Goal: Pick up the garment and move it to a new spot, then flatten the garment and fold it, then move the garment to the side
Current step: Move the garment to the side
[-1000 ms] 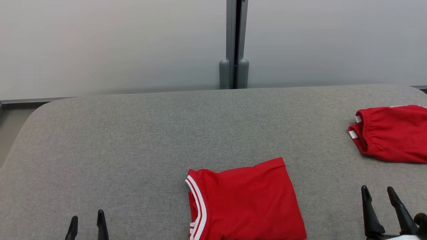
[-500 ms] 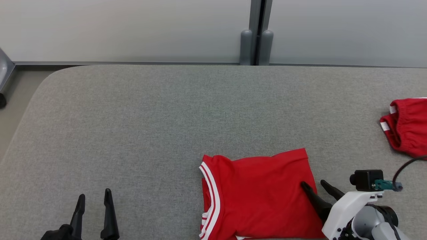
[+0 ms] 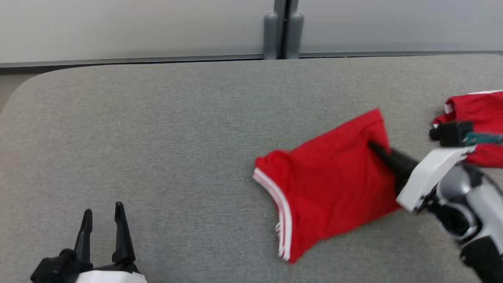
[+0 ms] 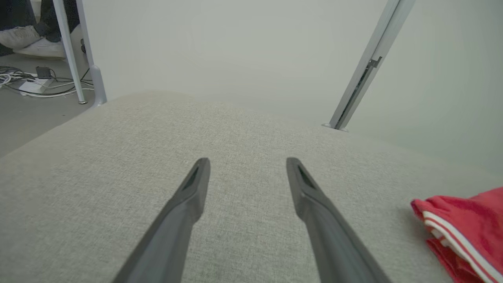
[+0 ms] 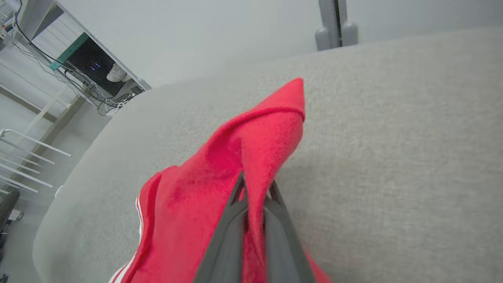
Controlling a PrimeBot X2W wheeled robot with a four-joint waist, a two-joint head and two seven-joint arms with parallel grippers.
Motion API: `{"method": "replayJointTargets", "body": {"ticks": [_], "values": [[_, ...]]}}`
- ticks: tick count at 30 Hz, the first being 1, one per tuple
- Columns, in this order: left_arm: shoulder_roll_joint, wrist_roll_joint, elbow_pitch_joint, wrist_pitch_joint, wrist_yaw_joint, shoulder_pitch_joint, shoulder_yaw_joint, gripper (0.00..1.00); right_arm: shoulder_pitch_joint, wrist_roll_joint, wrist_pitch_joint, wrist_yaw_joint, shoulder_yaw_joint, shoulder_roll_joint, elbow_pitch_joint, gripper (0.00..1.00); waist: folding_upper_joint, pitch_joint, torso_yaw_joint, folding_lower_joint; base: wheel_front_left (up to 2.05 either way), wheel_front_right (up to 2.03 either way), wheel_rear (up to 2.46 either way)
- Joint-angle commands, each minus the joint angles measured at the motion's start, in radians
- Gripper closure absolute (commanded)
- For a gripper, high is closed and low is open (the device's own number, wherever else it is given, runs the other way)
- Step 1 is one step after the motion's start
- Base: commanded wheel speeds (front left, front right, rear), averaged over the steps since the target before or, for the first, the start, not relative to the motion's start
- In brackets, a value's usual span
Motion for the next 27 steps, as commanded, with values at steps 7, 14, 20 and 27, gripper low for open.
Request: {"method": "replayJointTargets", "body": {"ticks": [7,14,20,27], "values": [[0.005,0.033,0.011,-0.001,-0.019,-0.134,-0.060,0.00,-0.217,-0.014,0.077,0.001,-0.064,-0.240,-0.039,1.00,0.0000,0.130,-0.148,0.0000,0.00,0.00,0.00],[0.004,0.053,0.041,-0.001,-0.008,-0.219,-0.120,0.00,-0.332,0.000,0.056,0.001,-0.116,-0.341,0.027,1.00,0.0000,0.173,-0.132,0.0000,0.00,0.00,0.00],[0.004,0.055,0.050,-0.001,-0.012,-0.197,-0.122,0.00,-0.386,-0.065,0.053,0.000,-0.110,-0.411,0.134,0.79,0.0000,0.183,-0.121,0.0000,0.00,0.00,0.00],[0.004,0.053,0.037,-0.001,-0.016,-0.170,-0.106,0.00,-0.419,-0.257,-0.046,0.001,-0.121,-0.482,0.204,0.00,0.0000,0.173,-0.131,0.0000,0.00,0.00,0.00]]}}
